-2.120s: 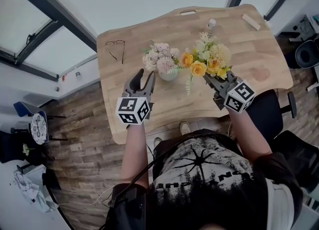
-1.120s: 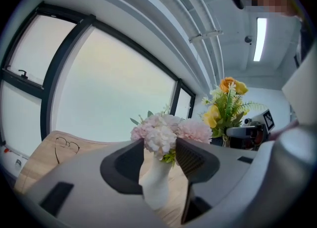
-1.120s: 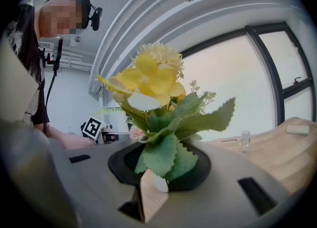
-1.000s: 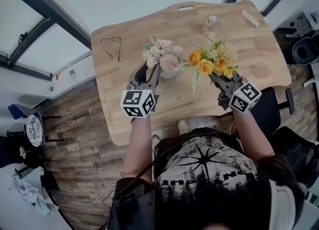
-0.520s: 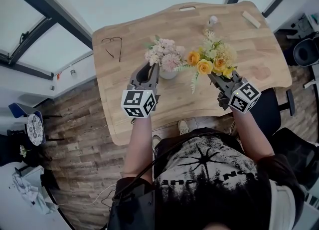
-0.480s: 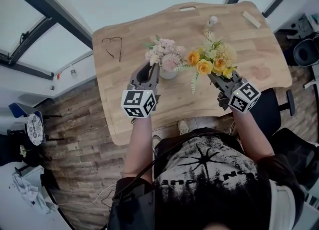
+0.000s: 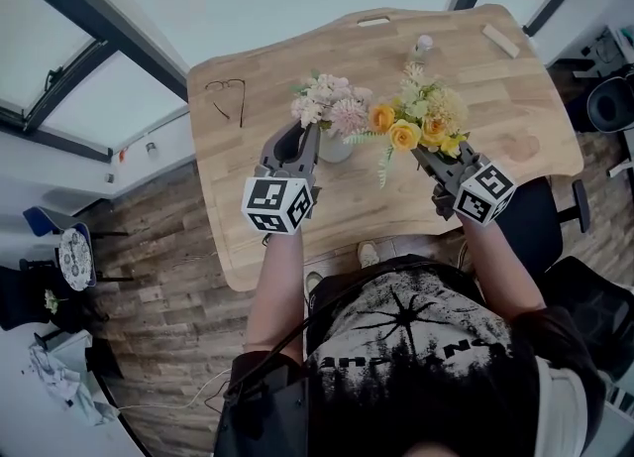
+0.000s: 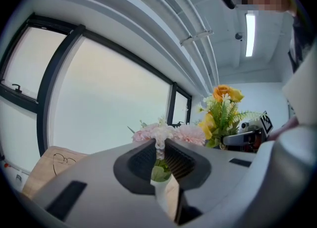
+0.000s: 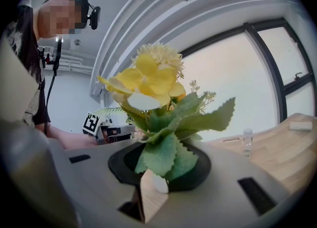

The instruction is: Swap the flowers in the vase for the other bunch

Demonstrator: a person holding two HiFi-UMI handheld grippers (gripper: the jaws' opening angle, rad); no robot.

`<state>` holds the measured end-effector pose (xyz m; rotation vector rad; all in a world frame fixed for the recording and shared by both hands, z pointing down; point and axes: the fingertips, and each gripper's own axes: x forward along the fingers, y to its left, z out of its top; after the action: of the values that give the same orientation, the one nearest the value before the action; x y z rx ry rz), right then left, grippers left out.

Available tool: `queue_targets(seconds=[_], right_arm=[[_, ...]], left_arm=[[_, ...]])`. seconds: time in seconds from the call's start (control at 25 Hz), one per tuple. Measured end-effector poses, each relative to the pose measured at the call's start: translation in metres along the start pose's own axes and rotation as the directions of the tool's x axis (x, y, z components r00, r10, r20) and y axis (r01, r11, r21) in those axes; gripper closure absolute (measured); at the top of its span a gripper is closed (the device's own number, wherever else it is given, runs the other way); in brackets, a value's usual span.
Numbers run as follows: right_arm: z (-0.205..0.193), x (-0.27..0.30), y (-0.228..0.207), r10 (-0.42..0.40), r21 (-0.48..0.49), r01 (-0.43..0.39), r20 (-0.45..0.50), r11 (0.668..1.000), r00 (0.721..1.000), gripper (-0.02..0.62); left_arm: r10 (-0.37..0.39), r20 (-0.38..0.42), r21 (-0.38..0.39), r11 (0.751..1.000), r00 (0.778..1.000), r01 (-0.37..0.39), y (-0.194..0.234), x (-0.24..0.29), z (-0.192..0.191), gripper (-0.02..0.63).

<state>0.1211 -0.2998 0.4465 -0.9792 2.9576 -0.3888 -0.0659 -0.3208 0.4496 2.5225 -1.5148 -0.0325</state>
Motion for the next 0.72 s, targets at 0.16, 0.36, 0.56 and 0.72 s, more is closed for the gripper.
queue_targets(seconds=[0.16, 0.36, 0.56, 0.72], right_arm=[[0.002, -0.002, -0.002, 0.008, 0.010, -0.009, 0.012, 1.000, 1.000, 0.512], [0.010, -0.003, -0.002, 0.007, 0.005, -0.007, 0.018, 1.000, 1.000, 0.511], [0.018, -0.003, -0.002, 0.027, -0.004, -0.027, 0.042, 1.000, 0.999, 0.511], [0.024, -0.003, -0.002, 0.037, -0.008, -0.037, 0.053, 0.999, 0.998, 0.511]], left_arm=[[0.004, 0.018, 0.008, 1.000, 1.000, -0.004, -0.002, 0.002, 0.011, 0.545], [0.008, 0.057, 0.030, 0.999, 0.998, -0.010, -0.004, 0.003, 0.035, 0.545], [0.012, 0.099, 0.068, 0.998, 0.995, -0.019, -0.007, 0.001, 0.063, 0.546], [0.019, 0.141, 0.096, 0.995, 0.990, -0.033, -0.007, -0.005, 0.089, 0.546]])
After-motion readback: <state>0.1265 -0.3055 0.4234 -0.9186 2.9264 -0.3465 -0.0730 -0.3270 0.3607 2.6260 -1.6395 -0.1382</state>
